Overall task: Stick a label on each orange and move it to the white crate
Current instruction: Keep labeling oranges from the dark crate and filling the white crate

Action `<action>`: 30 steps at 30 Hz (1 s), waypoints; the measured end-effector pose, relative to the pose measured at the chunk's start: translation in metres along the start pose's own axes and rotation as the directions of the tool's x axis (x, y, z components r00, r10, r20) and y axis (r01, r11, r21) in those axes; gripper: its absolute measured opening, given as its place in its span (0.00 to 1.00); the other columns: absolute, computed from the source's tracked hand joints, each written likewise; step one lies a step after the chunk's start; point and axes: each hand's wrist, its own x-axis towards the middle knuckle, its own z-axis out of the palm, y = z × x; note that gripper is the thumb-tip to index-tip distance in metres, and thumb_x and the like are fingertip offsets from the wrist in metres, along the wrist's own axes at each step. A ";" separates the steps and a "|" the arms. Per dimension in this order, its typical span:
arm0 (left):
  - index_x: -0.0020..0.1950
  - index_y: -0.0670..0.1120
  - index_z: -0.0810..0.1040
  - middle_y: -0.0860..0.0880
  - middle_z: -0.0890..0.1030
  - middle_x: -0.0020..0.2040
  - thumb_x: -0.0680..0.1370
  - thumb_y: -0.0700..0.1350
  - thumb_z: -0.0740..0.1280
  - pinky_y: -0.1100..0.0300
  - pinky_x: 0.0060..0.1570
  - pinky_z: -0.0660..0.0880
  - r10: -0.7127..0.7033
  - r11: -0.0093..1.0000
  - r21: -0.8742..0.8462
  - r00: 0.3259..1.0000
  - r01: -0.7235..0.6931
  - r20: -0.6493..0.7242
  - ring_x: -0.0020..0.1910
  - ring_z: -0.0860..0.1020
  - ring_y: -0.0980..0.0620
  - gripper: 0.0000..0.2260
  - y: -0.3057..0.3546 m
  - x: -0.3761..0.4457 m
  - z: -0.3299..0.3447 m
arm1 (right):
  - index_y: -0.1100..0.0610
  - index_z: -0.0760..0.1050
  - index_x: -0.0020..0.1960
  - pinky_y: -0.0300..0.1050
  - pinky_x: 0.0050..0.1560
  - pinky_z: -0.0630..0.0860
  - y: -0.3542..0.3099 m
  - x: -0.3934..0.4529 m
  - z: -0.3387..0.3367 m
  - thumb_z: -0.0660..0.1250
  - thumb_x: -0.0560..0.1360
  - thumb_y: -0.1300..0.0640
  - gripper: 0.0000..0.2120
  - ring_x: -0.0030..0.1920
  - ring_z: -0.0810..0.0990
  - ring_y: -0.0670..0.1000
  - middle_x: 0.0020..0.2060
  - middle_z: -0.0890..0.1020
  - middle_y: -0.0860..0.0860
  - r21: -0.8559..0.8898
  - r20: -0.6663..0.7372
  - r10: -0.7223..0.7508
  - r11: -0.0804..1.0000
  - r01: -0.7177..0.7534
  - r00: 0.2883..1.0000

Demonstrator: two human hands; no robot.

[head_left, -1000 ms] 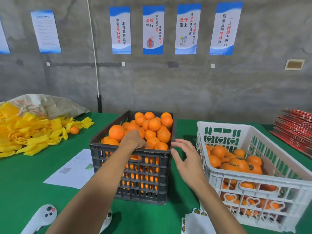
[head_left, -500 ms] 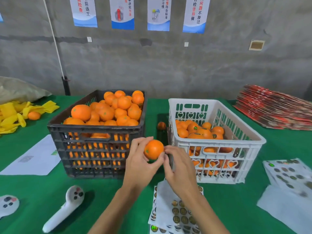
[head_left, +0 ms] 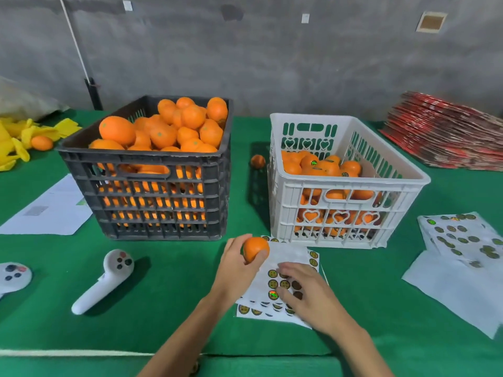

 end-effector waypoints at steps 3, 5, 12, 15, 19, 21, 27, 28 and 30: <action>0.72 0.59 0.70 0.62 0.69 0.60 0.77 0.61 0.71 0.52 0.55 0.79 0.001 0.997 0.071 0.997 0.005 -0.075 0.51 0.81 0.53 0.25 -0.001 0.011 -0.006 | 0.49 0.73 0.74 0.40 0.75 0.62 -0.009 0.017 0.006 0.65 0.80 0.41 0.25 0.72 0.65 0.41 0.72 0.71 0.38 -0.020 0.020 -0.012 1.000 0.012 1.000; 0.73 0.57 0.70 0.59 0.68 0.62 0.78 0.60 0.70 0.51 0.55 0.79 -0.011 0.997 0.073 0.994 0.019 -0.107 0.51 0.81 0.52 0.25 0.000 0.019 -0.011 | 0.51 0.73 0.74 0.41 0.74 0.62 -0.015 0.034 0.011 0.66 0.80 0.42 0.25 0.73 0.66 0.44 0.73 0.71 0.41 -0.037 0.030 -0.028 0.999 0.029 0.999; 0.70 0.61 0.68 0.55 0.72 0.65 0.81 0.55 0.70 0.69 0.41 0.75 -0.068 0.994 -0.096 0.992 0.058 -0.103 0.48 0.85 0.52 0.19 -0.010 0.027 -0.019 | 0.50 0.73 0.74 0.42 0.72 0.62 -0.022 0.078 0.021 0.63 0.81 0.41 0.24 0.70 0.67 0.46 0.70 0.71 0.41 -0.061 0.055 0.010 0.998 -0.007 0.998; 0.72 0.57 0.68 0.48 0.74 0.66 0.82 0.54 0.68 0.60 0.50 0.79 -0.096 0.980 -0.185 0.989 0.075 -0.111 0.50 0.86 0.50 0.19 -0.017 0.028 -0.021 | 0.47 0.76 0.71 0.43 0.67 0.66 -0.023 0.086 0.026 0.65 0.80 0.38 0.24 0.64 0.70 0.46 0.63 0.73 0.41 -0.041 0.011 0.063 0.997 -0.063 0.998; 0.74 0.54 0.66 0.48 0.71 0.68 0.83 0.54 0.67 0.47 0.60 0.80 -0.071 0.985 -0.163 0.993 0.054 -0.096 0.56 0.83 0.47 0.20 -0.018 0.026 -0.019 | 0.46 0.81 0.66 0.46 0.64 0.70 -0.025 0.102 0.020 0.72 0.75 0.38 0.22 0.61 0.72 0.48 0.56 0.75 0.45 0.040 0.045 0.173 0.984 -0.175 0.984; 0.75 0.53 0.66 0.47 0.71 0.68 0.83 0.54 0.66 0.46 0.61 0.79 -0.067 0.986 -0.160 0.993 0.050 -0.101 0.56 0.83 0.47 0.21 -0.020 0.024 -0.020 | 0.44 0.83 0.63 0.47 0.63 0.71 -0.025 0.106 0.020 0.72 0.75 0.39 0.19 0.60 0.74 0.49 0.54 0.77 0.46 0.021 0.030 0.172 0.985 -0.173 0.985; 0.76 0.54 0.65 0.49 0.70 0.69 0.83 0.54 0.65 0.46 0.64 0.77 -0.052 0.986 -0.162 0.994 0.035 -0.101 0.58 0.82 0.46 0.22 -0.021 0.024 -0.020 | 0.42 0.84 0.53 0.47 0.61 0.72 -0.027 0.110 0.026 0.75 0.75 0.44 0.08 0.56 0.77 0.48 0.51 0.81 0.43 0.035 -0.012 0.190 0.981 -0.190 0.982; 0.76 0.54 0.64 0.49 0.70 0.69 0.83 0.54 0.65 0.46 0.64 0.77 -0.049 0.986 -0.166 0.994 0.032 -0.098 0.58 0.82 0.46 0.22 -0.022 0.023 -0.020 | 0.42 0.84 0.53 0.46 0.61 0.71 -0.029 0.113 0.025 0.74 0.75 0.43 0.08 0.56 0.77 0.48 0.51 0.81 0.43 0.014 -0.005 0.194 0.981 -0.194 0.981; 0.75 0.55 0.64 0.49 0.71 0.68 0.83 0.54 0.65 0.47 0.64 0.78 -0.036 0.985 -0.173 0.995 0.018 -0.097 0.57 0.83 0.48 0.22 -0.022 0.021 -0.019 | 0.43 0.82 0.56 0.46 0.60 0.71 -0.031 0.115 0.023 0.73 0.75 0.41 0.12 0.57 0.77 0.50 0.52 0.79 0.45 -0.067 0.016 0.203 0.977 -0.201 0.979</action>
